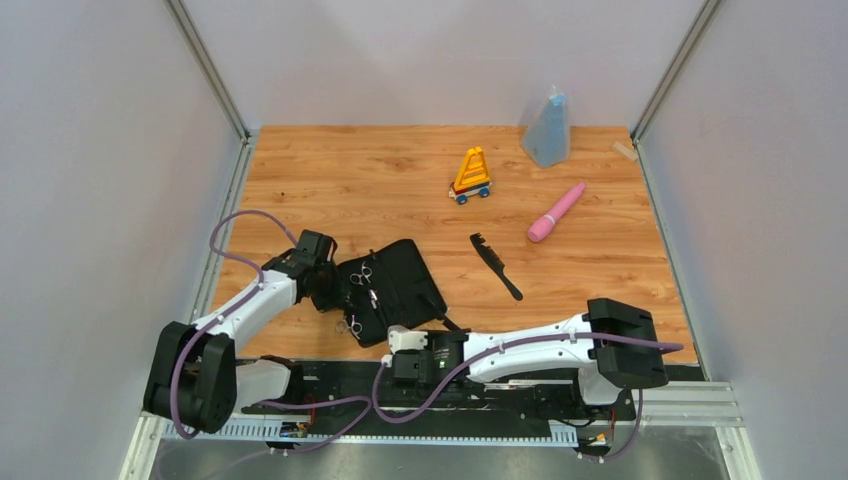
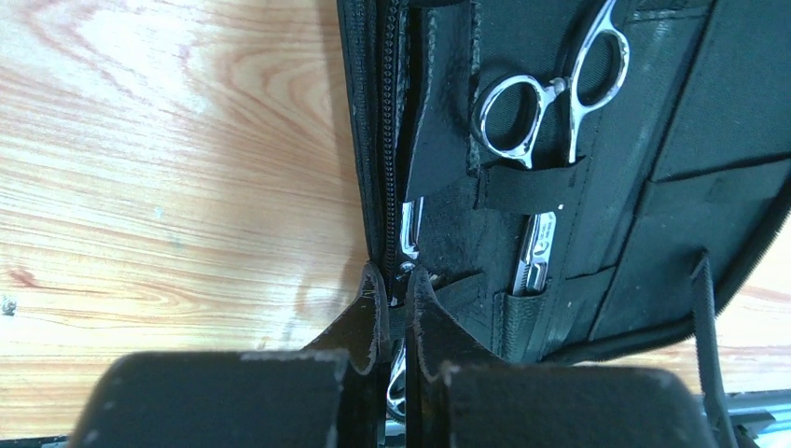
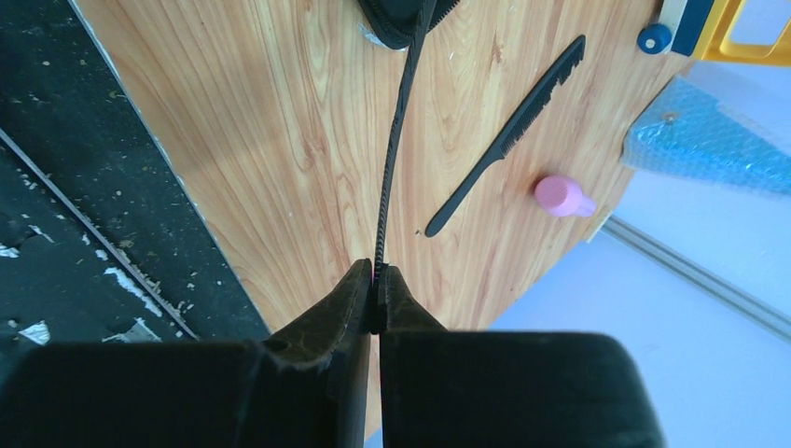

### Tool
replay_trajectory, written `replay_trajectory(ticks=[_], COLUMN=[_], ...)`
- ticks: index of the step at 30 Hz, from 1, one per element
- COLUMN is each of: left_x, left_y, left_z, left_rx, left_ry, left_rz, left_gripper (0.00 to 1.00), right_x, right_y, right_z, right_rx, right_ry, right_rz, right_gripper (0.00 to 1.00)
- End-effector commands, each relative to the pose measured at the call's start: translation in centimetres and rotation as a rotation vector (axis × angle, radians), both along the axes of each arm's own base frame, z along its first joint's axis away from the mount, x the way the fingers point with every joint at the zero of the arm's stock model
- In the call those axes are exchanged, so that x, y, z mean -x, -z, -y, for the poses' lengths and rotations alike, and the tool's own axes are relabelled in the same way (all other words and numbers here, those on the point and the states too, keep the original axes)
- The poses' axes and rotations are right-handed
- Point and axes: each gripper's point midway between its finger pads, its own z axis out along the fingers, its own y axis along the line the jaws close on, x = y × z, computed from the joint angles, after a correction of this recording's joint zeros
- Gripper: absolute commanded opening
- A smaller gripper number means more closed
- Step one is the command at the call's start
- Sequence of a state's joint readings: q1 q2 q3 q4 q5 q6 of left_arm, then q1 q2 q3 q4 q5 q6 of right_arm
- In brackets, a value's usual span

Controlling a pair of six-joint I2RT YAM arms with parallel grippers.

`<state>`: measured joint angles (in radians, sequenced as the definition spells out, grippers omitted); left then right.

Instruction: Sort the hair-cutting tools

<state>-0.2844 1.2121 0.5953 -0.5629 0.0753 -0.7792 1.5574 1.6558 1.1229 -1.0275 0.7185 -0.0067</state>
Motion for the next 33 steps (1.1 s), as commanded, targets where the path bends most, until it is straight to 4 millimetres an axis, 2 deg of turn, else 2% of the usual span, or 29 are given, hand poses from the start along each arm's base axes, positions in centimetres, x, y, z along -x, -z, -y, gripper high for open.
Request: replay_trajectory(ticks=[1, 5, 12, 18, 24, 27, 33], left_x=[-2.2, -2.5, -2.2, -2.1, -2.3, -2.4, -3.2], left_y=[-2.8, -3.5, -2.6, -2.1, -2.7, -3.8, -8.8], left_z=[1.8, 1.8, 1.8, 1.8, 2.3, 2.4, 2.8], left_rx=[0.106, 0.108, 0.099, 0.102, 0.135, 0.147, 0.193], left_ry=[0.005, 0.013, 0.02, 0.002, 0.002, -0.003, 0.005], left_rz=[0.124, 0.143, 0.114, 0.107, 0.116, 0.132, 0.253], left_gripper=[0.0, 0.0, 0.01, 0.23, 0.35, 0.44, 0.59], right_x=[-0.3, -0.9, -1.9, -2.3, -2.3, -2.5, -3.3], right_y=[0.7, 1.7, 3.1, 1.3, 0.7, 0.6, -1.5], right_z=[-0.8, -1.6, -1.3, -1.2, -0.7, -0.2, -0.5], right_rx=[0.043, 0.089, 0.144, 0.051, -0.006, -0.022, -0.149], right_ry=[-0.065, -0.09, -0.057, -0.022, -0.012, -0.005, 0.0], right_rz=[0.017, 0.034, 0.044, 0.021, -0.012, -0.003, 0.043], right_gripper=[0.05, 0.06, 0.05, 0.05, 0.04, 0.04, 0.03])
